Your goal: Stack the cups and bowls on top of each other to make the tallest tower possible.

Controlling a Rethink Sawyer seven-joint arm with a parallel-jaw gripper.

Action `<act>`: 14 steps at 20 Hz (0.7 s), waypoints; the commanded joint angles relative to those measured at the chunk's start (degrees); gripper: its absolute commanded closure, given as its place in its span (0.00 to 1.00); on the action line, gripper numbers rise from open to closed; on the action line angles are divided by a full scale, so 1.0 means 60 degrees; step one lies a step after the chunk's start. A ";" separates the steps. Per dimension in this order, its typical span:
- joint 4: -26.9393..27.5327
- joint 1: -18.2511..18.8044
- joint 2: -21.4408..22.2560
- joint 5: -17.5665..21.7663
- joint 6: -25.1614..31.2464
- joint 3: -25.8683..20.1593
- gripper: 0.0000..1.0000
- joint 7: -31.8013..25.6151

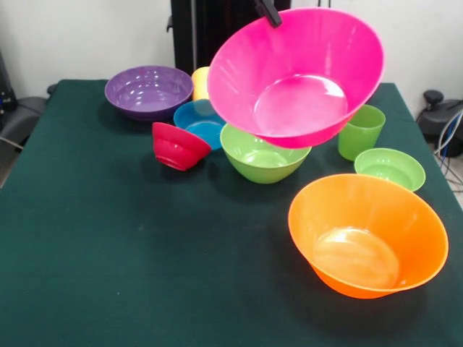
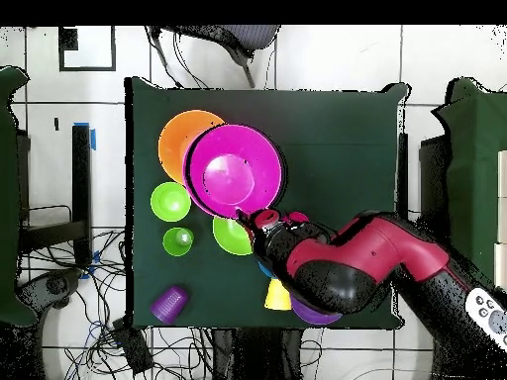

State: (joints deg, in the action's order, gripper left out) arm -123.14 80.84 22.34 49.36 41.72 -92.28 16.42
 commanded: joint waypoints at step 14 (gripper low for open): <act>-0.1016 -0.0741 0.1000 0.2057 -0.1312 0.1933 1.00 -0.0020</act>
State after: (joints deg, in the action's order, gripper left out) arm -126.64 78.78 27.69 54.41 36.70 -89.10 16.42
